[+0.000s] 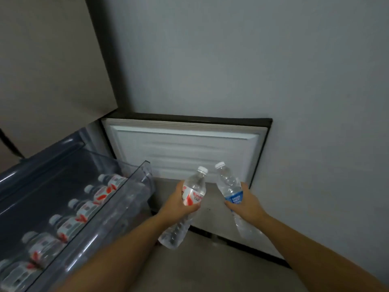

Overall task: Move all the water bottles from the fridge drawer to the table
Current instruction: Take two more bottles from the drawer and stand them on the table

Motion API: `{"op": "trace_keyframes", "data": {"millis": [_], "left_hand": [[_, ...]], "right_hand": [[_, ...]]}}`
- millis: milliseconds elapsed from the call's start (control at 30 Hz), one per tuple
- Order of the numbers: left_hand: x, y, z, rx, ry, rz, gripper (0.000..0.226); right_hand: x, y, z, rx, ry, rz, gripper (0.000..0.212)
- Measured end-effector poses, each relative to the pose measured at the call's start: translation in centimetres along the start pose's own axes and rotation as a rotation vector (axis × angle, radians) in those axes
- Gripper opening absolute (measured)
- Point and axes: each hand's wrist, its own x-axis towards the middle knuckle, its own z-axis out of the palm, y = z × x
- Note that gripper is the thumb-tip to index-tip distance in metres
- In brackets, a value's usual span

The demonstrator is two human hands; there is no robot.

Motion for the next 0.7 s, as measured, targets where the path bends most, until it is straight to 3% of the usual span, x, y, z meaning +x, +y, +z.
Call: {"op": "trace_keyframes", "data": {"millis": [233, 700], "left_hand": [[0.7, 4.0, 11.3, 0.160, -0.216, 0.152, 0.067], [-6.7, 12.8, 33.6, 0.143, -0.449, 0.301, 0.072]], "right_hand": [[-8.0, 9.2, -8.6, -0.057, 0.191, 0.163, 0.059], [-27.6, 21.2, -23.3, -0.046, 0.502, 0.341, 0.059]]}}
